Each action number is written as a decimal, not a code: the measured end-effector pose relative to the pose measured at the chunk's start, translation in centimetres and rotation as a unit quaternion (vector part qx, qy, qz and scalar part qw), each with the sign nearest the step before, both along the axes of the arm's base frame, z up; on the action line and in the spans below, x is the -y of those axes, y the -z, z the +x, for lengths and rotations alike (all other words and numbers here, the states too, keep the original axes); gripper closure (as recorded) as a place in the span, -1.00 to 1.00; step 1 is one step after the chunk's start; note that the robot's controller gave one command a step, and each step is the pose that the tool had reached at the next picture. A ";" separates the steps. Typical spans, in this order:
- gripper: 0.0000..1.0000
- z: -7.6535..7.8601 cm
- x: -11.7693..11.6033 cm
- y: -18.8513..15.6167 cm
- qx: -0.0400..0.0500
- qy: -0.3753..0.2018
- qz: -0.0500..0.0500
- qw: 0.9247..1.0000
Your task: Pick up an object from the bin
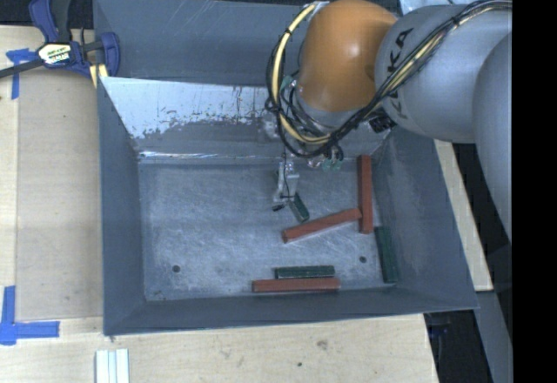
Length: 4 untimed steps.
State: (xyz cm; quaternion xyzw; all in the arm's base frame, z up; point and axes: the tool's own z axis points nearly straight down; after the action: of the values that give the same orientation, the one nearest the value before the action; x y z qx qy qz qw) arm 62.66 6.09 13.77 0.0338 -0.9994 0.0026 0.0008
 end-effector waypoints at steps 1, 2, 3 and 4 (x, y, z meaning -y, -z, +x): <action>-1.00 -4.3 9.4 6.7 0.001 -0.083 0.003 0.997; -1.00 -6.1 5.0 5.3 -0.001 -0.347 0.003 0.938; -1.00 -2.6 4.9 6.6 0.001 -0.570 0.003 0.821; 1.00 -2.6 5.0 6.6 0.001 -0.569 0.003 0.822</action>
Offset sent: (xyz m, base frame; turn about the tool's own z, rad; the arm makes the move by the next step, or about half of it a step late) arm -0.0438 -0.0913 -0.0677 -0.1742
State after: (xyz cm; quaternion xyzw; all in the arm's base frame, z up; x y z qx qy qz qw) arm 60.03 1.13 7.12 0.5965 -0.8026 -0.0007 -0.0016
